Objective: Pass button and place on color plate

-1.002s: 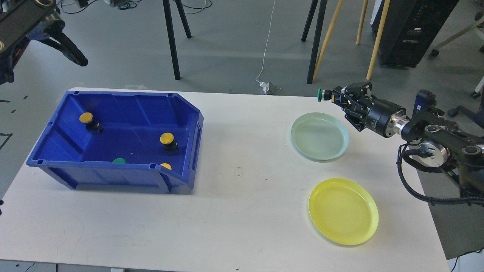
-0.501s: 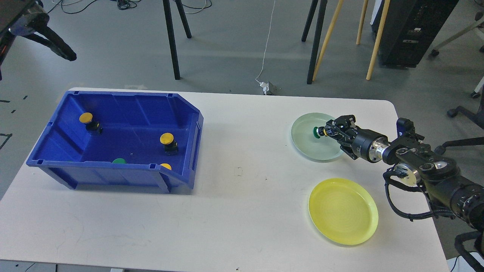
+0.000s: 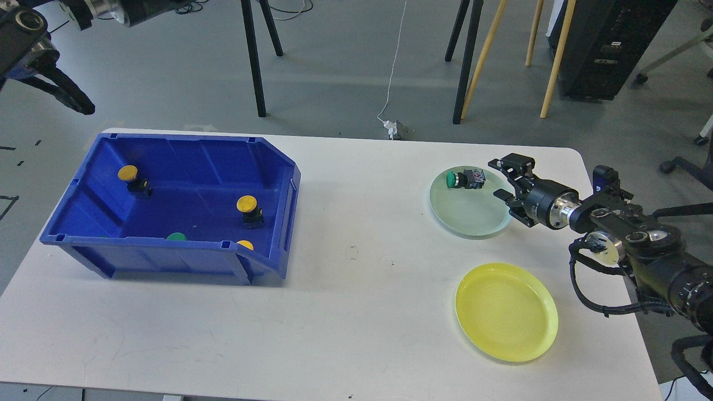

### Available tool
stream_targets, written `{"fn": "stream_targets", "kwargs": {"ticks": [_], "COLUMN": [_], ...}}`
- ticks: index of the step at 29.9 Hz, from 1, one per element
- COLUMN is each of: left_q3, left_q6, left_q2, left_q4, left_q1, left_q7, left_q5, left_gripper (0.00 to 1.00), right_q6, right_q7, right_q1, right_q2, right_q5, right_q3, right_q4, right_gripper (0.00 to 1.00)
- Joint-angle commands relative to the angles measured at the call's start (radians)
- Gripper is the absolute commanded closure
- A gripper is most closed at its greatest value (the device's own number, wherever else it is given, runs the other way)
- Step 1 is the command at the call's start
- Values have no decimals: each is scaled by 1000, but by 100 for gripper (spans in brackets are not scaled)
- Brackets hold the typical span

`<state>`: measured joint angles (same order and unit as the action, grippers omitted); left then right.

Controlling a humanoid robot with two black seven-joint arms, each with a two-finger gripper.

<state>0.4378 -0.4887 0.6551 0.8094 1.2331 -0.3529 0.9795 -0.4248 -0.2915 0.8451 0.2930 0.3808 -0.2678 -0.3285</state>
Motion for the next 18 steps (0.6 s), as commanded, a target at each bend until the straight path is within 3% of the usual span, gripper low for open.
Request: {"fn": "stream_targets", "kwargs": {"ticks": [1,10,15,18], "left_q3": [-24,-183,-260,-284], "left_q6": [0,0,0,0], "left_q2": [55,276,334,316], "left_q4": [28,301,453,468], "left_q1": [-44,-89,-104,-103], "left_q7": [3,6,90,124], "left_q5": [85,324,488,568], "left_gripper": [2,4,4,5], "right_q6": [-64,-64,-64,-64], "right_q7": [6,18,35,57], "right_q1": [11,81,132,150], "right_q2": [63,250,294,316], "right_q5": [0,0,0,0], "right_q3": [-140,-205,-218,-218], "right_q4": [-9,-139,-144,-144], "right_gripper": [14,12,12,12]}}
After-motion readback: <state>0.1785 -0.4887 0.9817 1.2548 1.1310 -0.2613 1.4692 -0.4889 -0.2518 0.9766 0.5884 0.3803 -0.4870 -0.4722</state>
